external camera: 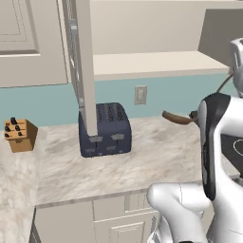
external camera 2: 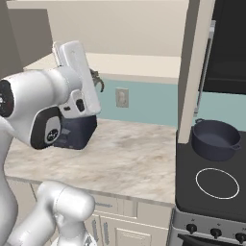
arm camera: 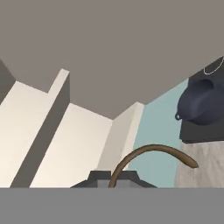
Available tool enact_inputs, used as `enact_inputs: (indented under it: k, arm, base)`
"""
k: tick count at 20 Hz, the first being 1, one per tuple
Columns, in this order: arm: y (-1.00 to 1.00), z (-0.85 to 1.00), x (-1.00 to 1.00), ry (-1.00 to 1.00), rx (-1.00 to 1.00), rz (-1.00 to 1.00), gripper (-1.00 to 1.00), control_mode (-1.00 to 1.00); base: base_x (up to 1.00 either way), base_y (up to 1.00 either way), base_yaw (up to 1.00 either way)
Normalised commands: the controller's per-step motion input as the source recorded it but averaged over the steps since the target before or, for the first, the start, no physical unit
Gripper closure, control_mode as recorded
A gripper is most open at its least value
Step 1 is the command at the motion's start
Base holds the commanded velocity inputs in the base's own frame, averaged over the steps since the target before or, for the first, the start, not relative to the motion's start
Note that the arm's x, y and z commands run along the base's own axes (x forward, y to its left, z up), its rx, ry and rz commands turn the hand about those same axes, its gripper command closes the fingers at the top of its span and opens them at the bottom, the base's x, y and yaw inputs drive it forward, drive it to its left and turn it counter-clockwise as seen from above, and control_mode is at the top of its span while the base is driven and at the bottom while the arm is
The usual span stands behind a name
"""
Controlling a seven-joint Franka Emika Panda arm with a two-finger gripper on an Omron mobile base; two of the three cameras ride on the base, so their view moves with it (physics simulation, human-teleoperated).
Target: Open the cabinet and move the ladle to the pot. Then close the cabinet.
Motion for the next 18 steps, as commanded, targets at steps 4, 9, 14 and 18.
enact_inputs:
  k: [4, 9, 14, 18]
  arm:
    - [0.0, 0.0, 0.0, 0.0, 0.0, 0.0, 1.0, 1.0]
    - [0.0, 0.0, 0.0, 0.0, 0.0, 0.0, 1.0, 1.0]
    - [0.0, 0.0, 0.0, 0.0, 0.0, 0.0, 1.0, 1.0]
    - [0.0, 0.0, 0.0, 0.0, 0.0, 0.0, 1.0, 1.0]
  base:
    - [-1.0, -0.01, -0.13]
    - [-1.0, -0.12, -0.12]
    - [-0.98, -0.54, -0.09]
    - [-0.52, -1.0, -0.05]
